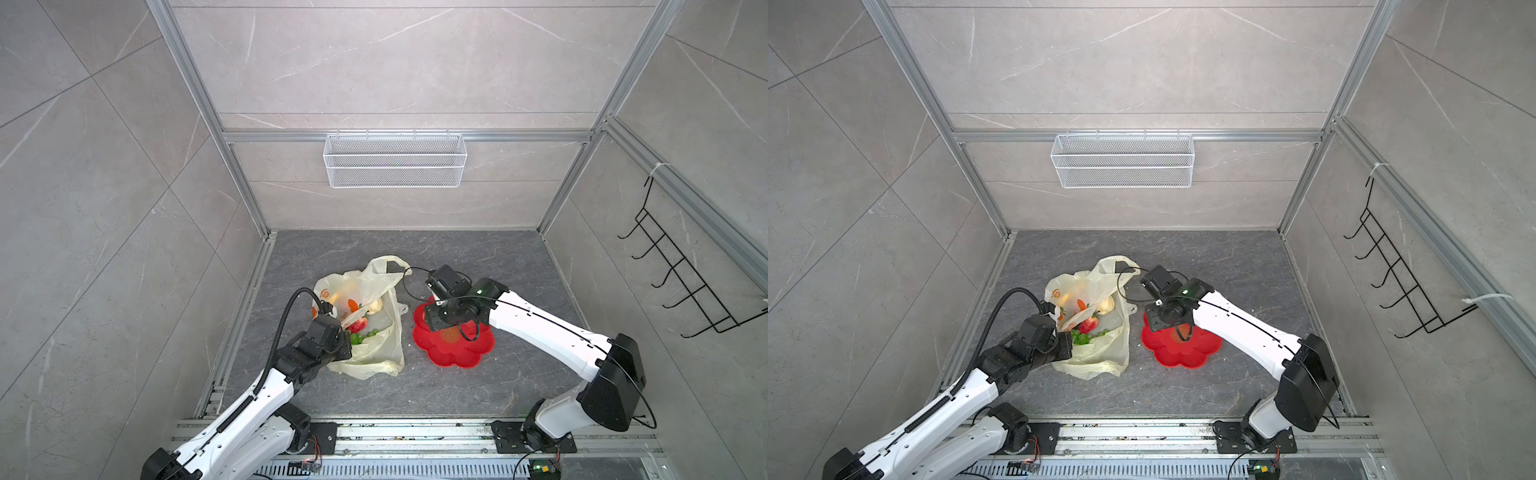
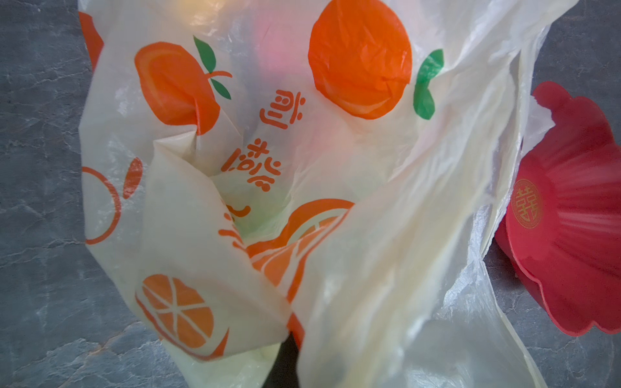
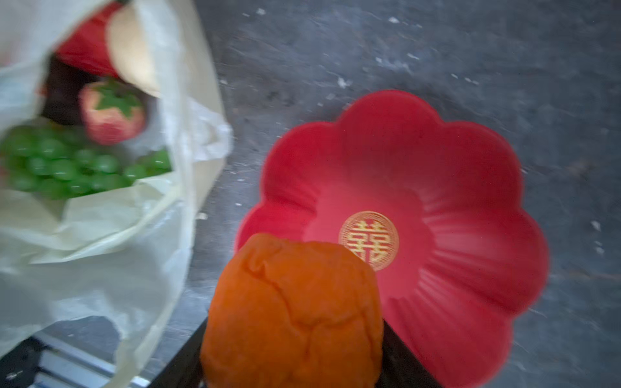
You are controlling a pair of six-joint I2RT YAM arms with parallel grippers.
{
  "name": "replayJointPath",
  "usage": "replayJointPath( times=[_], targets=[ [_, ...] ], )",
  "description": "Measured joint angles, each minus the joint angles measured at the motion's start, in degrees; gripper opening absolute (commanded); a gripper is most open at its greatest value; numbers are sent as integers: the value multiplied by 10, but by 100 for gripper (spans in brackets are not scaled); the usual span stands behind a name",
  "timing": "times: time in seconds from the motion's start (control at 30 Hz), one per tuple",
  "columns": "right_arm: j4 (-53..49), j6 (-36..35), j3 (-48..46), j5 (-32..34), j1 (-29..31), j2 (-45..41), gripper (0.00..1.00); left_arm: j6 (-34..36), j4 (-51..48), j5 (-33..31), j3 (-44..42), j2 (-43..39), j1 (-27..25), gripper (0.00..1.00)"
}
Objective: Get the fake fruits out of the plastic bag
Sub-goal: 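Carry the orange to the red plate and release it with the right gripper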
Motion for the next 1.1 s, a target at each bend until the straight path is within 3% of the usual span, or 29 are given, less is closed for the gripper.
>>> replayJointPath(
  times=[0.3, 0.73, 1.1],
  targets=[
    [-93, -32, 8, 26, -41, 102, 62, 0, 1, -1, -17, -21, 0, 0],
    [-111, -91, 60, 16, -97, 206, 63, 0, 1, -5, -35, -42, 0, 0],
    [-116, -117, 73, 15, -110, 244, 82, 0, 2, -4, -35, -38, 0, 0]
  ],
)
